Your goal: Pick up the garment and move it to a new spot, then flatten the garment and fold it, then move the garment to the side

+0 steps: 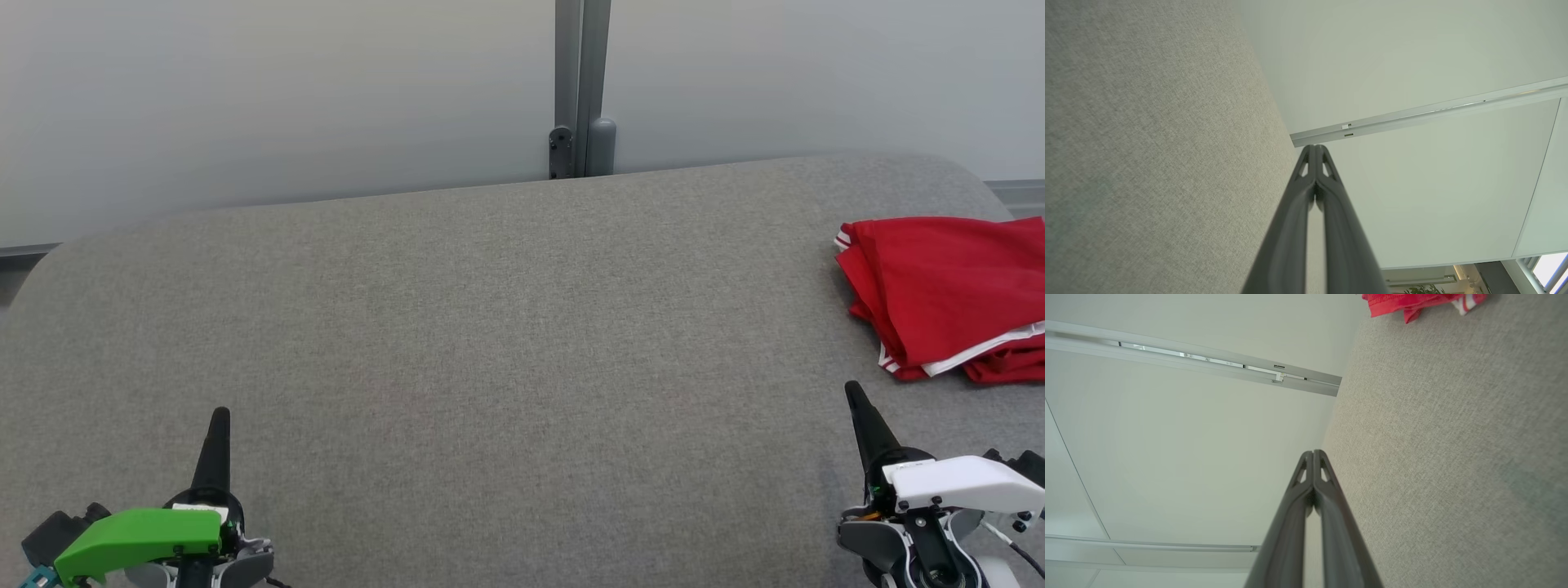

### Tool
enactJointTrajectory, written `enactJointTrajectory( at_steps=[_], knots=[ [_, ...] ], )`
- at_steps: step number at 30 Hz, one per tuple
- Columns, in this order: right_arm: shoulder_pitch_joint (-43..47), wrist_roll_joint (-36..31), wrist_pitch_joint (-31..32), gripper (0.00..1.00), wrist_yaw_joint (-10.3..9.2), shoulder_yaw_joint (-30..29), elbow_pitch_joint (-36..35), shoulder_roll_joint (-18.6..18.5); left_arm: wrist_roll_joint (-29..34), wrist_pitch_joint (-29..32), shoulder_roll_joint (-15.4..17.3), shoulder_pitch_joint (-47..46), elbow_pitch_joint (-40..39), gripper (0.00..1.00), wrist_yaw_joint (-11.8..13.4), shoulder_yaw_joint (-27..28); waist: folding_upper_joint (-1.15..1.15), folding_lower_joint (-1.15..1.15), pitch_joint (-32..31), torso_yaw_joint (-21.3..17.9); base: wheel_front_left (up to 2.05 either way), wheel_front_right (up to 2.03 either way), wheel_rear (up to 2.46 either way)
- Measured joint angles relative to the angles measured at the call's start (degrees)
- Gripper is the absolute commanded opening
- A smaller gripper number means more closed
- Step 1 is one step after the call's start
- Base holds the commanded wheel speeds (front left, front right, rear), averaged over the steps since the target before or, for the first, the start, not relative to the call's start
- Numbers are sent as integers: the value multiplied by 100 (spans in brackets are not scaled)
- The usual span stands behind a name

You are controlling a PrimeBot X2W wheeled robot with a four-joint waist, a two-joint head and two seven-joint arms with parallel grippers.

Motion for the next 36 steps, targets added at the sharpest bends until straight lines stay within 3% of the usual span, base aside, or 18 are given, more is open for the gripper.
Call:
enactJointTrajectory(
  at_steps=[36],
  knots=[
    [-314, 1390, 326, 0, 0, -26, 24, -19, -1276, 347, -15, -258, -120, 0, 0, 86, 0, 0, 177, 5, 0, 0, 0]
  ],
)
